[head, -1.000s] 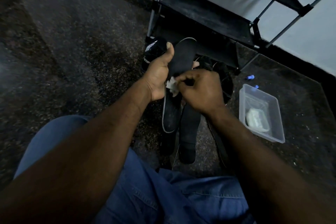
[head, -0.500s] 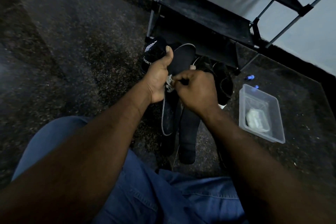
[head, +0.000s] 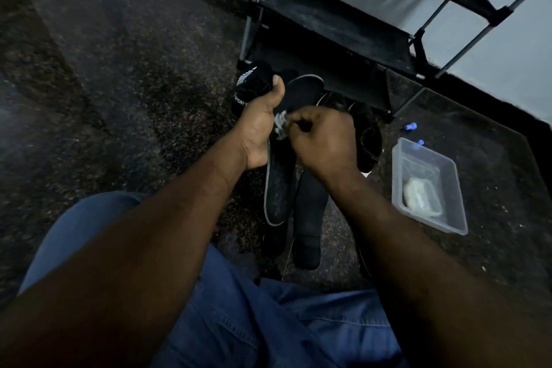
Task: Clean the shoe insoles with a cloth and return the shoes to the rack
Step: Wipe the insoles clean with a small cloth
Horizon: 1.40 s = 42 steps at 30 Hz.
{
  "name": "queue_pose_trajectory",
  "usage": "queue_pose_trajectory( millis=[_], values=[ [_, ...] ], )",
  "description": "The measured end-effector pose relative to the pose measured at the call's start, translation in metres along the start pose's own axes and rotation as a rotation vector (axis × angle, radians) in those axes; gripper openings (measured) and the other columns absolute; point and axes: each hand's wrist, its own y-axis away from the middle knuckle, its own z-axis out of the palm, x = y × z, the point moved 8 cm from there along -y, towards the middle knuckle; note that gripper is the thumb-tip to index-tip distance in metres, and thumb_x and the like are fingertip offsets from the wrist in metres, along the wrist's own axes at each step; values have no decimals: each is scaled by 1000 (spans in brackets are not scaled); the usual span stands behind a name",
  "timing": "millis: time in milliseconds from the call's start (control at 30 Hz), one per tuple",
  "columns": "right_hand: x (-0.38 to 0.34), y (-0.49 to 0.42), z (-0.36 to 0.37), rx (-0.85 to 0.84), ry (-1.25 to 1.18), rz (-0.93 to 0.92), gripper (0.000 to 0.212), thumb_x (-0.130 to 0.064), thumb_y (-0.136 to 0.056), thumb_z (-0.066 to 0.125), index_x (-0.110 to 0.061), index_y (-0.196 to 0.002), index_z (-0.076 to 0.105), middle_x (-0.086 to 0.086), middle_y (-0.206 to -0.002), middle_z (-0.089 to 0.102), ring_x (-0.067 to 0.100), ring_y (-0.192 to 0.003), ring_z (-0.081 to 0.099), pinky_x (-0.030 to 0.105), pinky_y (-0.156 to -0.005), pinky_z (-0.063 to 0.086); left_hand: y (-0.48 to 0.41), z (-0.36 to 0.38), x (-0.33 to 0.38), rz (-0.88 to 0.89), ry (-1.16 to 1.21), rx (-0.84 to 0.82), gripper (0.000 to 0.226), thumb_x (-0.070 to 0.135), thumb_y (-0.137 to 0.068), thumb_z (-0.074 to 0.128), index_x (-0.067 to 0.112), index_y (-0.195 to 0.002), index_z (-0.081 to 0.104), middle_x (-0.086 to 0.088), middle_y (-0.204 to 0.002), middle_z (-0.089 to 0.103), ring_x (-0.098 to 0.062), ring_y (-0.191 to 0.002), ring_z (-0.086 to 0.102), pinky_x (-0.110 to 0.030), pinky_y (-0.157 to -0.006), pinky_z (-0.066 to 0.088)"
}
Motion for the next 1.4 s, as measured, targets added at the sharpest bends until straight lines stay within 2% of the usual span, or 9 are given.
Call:
queue_pose_trajectory(
  millis=[100,233,367,533,633,767,900,1200,1400],
  values=[
    [9,-9,-7,-120,-61,69,19,-28,-79,66,-31,-86,83,-13,-83,78,6,-74,74,37,-77,62,-1,6,-2,-18,22,-43,91,79,-92,47,3,-141,59,-33,-145,51,-36,-123,53,-46,-101,43],
    [28,-24,-44,184,-274,187,16,-24,-85,65,-26,-86,81,-9,-77,77,10,-53,71,41,-57,63,-3,14,-7,-47,82,-102,83,75,-99,32,12,-149,54,-22,-146,57,-38,-133,55,-58,-115,39],
    [11,-22,-38,280,-107,57,18,-26,-86,67,-25,-96,82,-9,-94,79,8,-80,74,38,-78,61,2,17,-6,-34,60,-89,77,71,-101,33,12,-143,59,-18,-133,67,-34,-121,65,-49,-100,55],
    [-9,-6,2,14,24,-44,25,-35,-79,58,-31,-91,80,-8,-92,79,20,-89,74,44,-81,58,1,-2,0,3,-6,54,75,74,-97,43,9,-125,69,-14,-117,73,-30,-109,70,-41,-90,57],
    [2,-6,-1,-132,17,13,28,-40,-74,58,-33,-89,81,-11,-87,79,15,-83,75,40,-80,61,-2,-2,2,24,-7,64,80,71,-100,37,4,-135,65,-19,-132,68,-33,-119,65,-51,-108,50],
    [26,-21,-40,104,-254,158,19,-29,-86,63,-26,-92,81,-9,-80,78,10,-59,74,41,-61,64,2,14,-3,-39,51,-53,84,74,-100,29,10,-146,56,-22,-144,58,-38,-121,60,-57,-104,49],
    [12,-24,-46,253,-56,87,25,-28,-84,63,-26,-100,82,-9,-97,80,10,-82,76,38,-80,62,6,19,-4,-36,46,-102,79,70,-102,29,11,-148,54,-18,-141,62,-35,-119,63,-49,-97,55],
    [9,-1,-1,-177,26,32,34,-44,-74,54,-35,-91,81,-13,-90,79,12,-85,75,40,-82,61,4,3,0,2,26,24,81,69,-102,34,3,-142,59,-21,-141,62,-37,-130,59,-50,-115,43],
    [29,-22,-51,241,-159,158,18,-26,-90,66,-26,-100,82,-11,-91,79,0,-71,73,27,-73,62,6,17,-5,-58,38,-83,78,71,-103,29,12,-146,57,-18,-137,64,-35,-117,62,-55,-106,47]
  ],
)
